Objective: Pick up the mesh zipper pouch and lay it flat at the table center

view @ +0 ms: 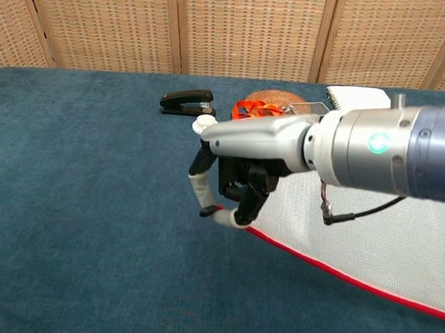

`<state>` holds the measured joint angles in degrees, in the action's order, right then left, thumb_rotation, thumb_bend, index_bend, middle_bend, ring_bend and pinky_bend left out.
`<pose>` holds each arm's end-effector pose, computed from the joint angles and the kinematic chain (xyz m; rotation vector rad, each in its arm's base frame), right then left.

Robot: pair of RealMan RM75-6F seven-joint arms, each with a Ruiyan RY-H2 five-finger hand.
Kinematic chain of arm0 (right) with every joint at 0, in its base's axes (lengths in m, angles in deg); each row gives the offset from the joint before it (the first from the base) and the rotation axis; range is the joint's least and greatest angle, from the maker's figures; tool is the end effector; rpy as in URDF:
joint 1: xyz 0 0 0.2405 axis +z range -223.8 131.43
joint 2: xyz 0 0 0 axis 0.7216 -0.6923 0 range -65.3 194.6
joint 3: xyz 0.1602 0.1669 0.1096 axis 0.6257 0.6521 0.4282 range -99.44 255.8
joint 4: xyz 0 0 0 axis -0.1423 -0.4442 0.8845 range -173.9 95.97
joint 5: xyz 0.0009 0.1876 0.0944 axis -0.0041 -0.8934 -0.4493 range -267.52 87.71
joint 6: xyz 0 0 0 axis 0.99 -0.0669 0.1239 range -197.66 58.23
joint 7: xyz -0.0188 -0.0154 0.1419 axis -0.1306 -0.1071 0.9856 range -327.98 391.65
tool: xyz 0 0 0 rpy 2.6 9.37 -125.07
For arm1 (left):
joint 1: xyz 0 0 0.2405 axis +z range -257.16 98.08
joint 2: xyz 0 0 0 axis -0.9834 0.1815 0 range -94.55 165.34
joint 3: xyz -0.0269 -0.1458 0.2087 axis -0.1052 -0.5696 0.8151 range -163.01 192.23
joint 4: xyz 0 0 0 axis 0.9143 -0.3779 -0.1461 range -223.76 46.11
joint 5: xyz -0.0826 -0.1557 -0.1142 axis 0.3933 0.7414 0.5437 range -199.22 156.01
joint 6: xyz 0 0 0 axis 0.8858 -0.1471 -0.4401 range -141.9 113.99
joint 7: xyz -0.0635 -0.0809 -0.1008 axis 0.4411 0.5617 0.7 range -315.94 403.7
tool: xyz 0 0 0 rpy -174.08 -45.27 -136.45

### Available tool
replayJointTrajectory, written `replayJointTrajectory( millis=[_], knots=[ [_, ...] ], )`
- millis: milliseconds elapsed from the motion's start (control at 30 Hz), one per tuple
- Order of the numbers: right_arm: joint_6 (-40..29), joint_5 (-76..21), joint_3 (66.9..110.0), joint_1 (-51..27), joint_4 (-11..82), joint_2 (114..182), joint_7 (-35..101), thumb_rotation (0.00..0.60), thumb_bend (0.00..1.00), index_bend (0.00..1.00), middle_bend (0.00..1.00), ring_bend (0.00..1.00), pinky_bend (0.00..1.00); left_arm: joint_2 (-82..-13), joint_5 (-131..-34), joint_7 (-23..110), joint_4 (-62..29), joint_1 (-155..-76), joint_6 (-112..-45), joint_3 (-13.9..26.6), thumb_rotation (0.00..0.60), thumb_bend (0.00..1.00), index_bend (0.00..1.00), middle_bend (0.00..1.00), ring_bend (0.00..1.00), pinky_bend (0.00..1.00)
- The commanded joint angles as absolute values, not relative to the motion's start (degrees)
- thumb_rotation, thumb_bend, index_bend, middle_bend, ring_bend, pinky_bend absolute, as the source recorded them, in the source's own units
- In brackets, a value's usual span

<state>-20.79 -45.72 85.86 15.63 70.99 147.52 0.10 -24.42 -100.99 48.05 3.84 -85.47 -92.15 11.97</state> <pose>-0.0201 -0.2850 -0.0292 2.3158 -1.0048 0.8923 -0.3343 0.1850 0.1746 -1.3415 -1.0309 -0.7977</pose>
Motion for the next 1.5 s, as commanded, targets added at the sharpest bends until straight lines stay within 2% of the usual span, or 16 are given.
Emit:
replayJointTrajectory(
  millis=[33,200,667,1033,1067,1133,1167,1200,1267,1300,1333,1367,1500],
  knots=[
    [-21.4,-47.4,87.9,17.0,72.2,145.8,1.0,0.6,0.76,0.78,0.98,0.98,1.0,-24.4,-101.0,48.1,3.8,-85.5,-92.1,12.0,0.6,0.0,0.0,0.0,0.0,0.0],
    [-22.0,-51.1,91.5,19.7,73.9,142.8,2.0,0.6,0.76,0.78,0.98,0.98,1.0,-24.3,-100.7,48.3,3.8,-85.5,-92.0,11.8,0.6,0.0,0.0,0.0,0.0,0.0],
    [-22.2,-58.6,95.6,26.3,75.5,140.3,3.3,0.6,0.76,0.78,0.98,0.98,1.0,-24.6,-100.0,47.8,3.6,-85.9,-91.1,11.7,0.6,0.0,0.0,0.0,0.0,0.0],
    [-23.3,-61.0,94.8,26.8,74.8,138.8,7.0,0.6,0.76,0.78,0.98,0.98,1.0,-24.4,-102.4,48.3,2.6,-89.3,-88.2,10.8,0.6,0.0,0.0,0.0,0.01,0.0],
    [-23.6,-61.0,94.8,26.6,74.8,138.5,7.9,0.6,0.76,0.78,0.98,0.98,1.0,-24.1,-103.4,48.7,2.6,-90.7,-87.1,10.4,0.6,0.0,0.0,0.04,0.06,0.03],
    [-24.4,-61.0,94.8,26.0,74.9,138.0,9.6,0.6,0.76,0.78,0.98,0.98,1.0,-23.6,-105.7,49.4,2.2,-93.2,-85.6,9.6,0.6,0.0,0.0,0.2,0.24,0.16],
    [-24.9,-61.2,94.9,25.6,75.1,137.7,10.8,0.6,0.76,0.78,0.98,0.98,1.0,-23.6,-107.3,49.8,1.6,-95.0,-84.7,9.0,0.6,0.0,0.0,0.34,0.37,0.27],
    [-25.3,-61.3,95.1,25.3,75.1,137.4,11.7,0.6,0.76,0.78,0.98,0.98,1.0,-23.7,-108.5,50.1,1.1,-96.4,-84.1,8.6,0.6,0.0,0.0,0.42,0.44,0.35],
    [-26.3,-61.3,95.4,24.5,75.3,136.7,14.1,0.6,0.76,0.78,0.98,0.98,1.0,-24.4,-111.7,52.9,-0.8,-100.1,-82.4,7.5,0.6,0.0,0.01,0.61,0.6,0.58],
    [-26.8,-61.3,95.5,24.1,75.3,136.4,15.1,0.6,0.76,0.78,0.98,0.98,1.0,-25.0,-113.2,54.7,-2.1,-101.8,-81.8,7.2,0.6,0.0,0.03,0.65,0.63,0.64],
    [-27.4,-62.0,95.7,23.1,75.3,135.7,17.4,0.6,0.76,0.78,0.98,0.98,1.0,-27.6,-116.3,57.8,-4.9,-107.8,-77.7,5.8,0.6,0.0,0.07,0.69,0.67,0.71],
    [-27.9,-61.8,95.7,22.8,75.2,135.3,18.2,0.6,0.76,0.78,0.98,0.98,1.0,-28.6,-117.2,60.0,-6.7,-109.9,-75.8,5.9,0.6,0.0,0.12,0.72,0.69,0.77],
    [-29.0,-61.2,95.6,22.2,74.7,134.4,20.3,0.6,0.76,0.78,0.98,0.98,1.0,-31.4,-118.8,64.6,-10.2,-115.1,-72.1,6.1,0.6,0.0,0.19,0.78,0.73,0.86]
  ],
)
